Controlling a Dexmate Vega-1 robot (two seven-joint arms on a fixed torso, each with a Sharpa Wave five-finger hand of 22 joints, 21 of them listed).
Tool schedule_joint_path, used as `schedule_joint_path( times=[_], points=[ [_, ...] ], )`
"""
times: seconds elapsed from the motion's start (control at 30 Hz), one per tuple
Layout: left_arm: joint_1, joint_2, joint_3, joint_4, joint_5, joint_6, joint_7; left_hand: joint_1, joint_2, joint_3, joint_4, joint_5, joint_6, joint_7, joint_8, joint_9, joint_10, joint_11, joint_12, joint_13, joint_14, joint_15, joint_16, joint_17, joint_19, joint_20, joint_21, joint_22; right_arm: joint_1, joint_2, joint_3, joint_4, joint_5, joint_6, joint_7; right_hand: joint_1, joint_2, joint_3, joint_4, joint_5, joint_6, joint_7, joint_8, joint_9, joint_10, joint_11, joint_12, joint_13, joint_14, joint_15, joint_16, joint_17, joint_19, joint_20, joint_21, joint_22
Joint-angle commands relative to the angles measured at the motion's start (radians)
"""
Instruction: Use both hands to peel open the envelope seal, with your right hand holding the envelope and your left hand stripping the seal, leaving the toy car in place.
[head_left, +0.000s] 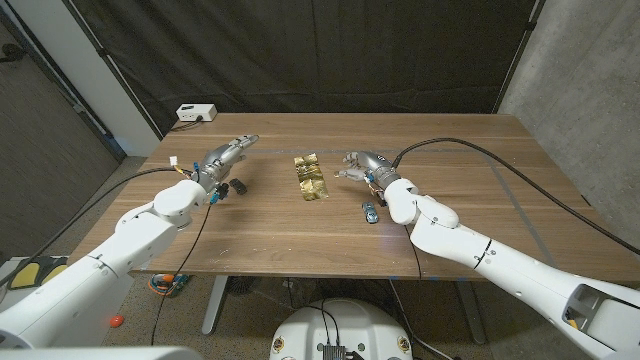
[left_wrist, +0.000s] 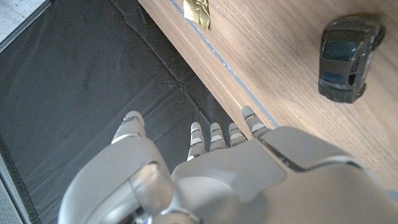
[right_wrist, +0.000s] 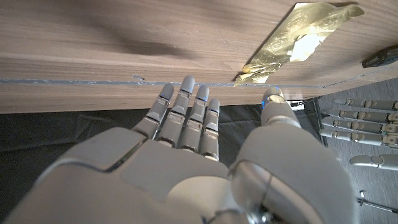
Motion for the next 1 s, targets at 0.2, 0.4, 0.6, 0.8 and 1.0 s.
schedule_joint_path(
  times=[0.2, 0.4, 0.6, 0.8, 1.0],
  points=[
    [-0.003, -0.031, -0.009, 0.016, -0.034, -0.010, 0.017, -0.010, 0.024, 0.002, 0.013, -0.006, 0.019, 0.003, 0.002, 0.004, 0.028, 0.005, 0.014, 0.002, 0.008, -0.003, 0.008, 0.006, -0.094, 0.006, -0.002, 0.003, -0.074, 0.027, -0.024, -0.016, -0.091, -0.068, -0.095, 0.019, -0.015, -0.019, 0.006, 0.017, 0.013, -0.008, -0.002, 0.005, 0.023, -0.011, 0.010, 0.009, 0.026, -0.128, 0.033, 0.023, -0.010, 0.006, 0.002, 0.007],
    [0.004, -0.034, -0.020, 0.010, -0.053, 0.001, 0.029, -0.017, 0.069, 0.017, 0.030, -0.004, 0.029, 0.001, 0.001, 0.005, 0.033, 0.007, 0.014, 0.002, 0.009, -0.002, 0.009, 0.008, -0.093, 0.005, -0.002, 0.005, -0.088, 0.040, -0.030, -0.011, -0.102, -0.079, -0.108, 0.024, -0.025, -0.040, 0.013, 0.026, -0.022, 0.006, -0.020, 0.006, -0.008, -0.007, -0.005, 0.016, 0.002, -0.128, 0.049, 0.046, -0.030, 0.004, -0.002, 0.011],
    [0.019, -0.039, -0.036, -0.002, -0.071, 0.011, 0.055, -0.024, 0.100, 0.026, 0.044, -0.005, 0.037, 0.007, 0.000, 0.005, 0.038, 0.011, 0.015, 0.002, 0.011, 0.000, 0.010, 0.009, -0.093, 0.008, -0.002, 0.006, -0.093, 0.047, -0.035, -0.002, -0.105, -0.066, -0.119, 0.031, -0.031, -0.054, 0.016, 0.033, 0.002, -0.002, -0.014, 0.007, 0.015, -0.018, 0.002, 0.021, 0.013, -0.133, 0.072, 0.062, -0.035, 0.001, -0.001, 0.014],
    [0.034, -0.049, -0.056, -0.004, -0.090, 0.005, 0.076, -0.039, 0.095, 0.019, 0.054, -0.009, 0.039, 0.010, -0.003, 0.005, 0.045, 0.018, 0.016, 0.002, 0.013, 0.002, 0.011, 0.009, -0.090, 0.008, -0.001, 0.007, -0.093, 0.064, -0.043, 0.022, -0.111, -0.051, -0.134, 0.036, -0.037, -0.068, 0.021, 0.042, 0.042, -0.011, -0.003, 0.008, 0.057, -0.028, 0.016, 0.028, 0.031, -0.137, 0.093, 0.074, -0.035, 0.002, 0.002, 0.018],
    [0.044, -0.047, -0.068, -0.008, -0.099, 0.007, 0.084, -0.057, 0.091, 0.011, 0.065, -0.011, 0.042, 0.014, -0.004, 0.006, 0.050, 0.022, 0.017, 0.002, 0.016, 0.002, 0.012, 0.010, -0.088, 0.007, 0.000, 0.008, -0.100, 0.097, -0.056, 0.062, -0.132, -0.035, -0.189, 0.052, -0.044, -0.089, 0.022, 0.053, 0.092, -0.033, 0.007, 0.009, 0.109, -0.047, 0.036, 0.040, 0.065, -0.158, 0.140, 0.103, -0.034, -0.011, 0.008, 0.022]
  ],
)
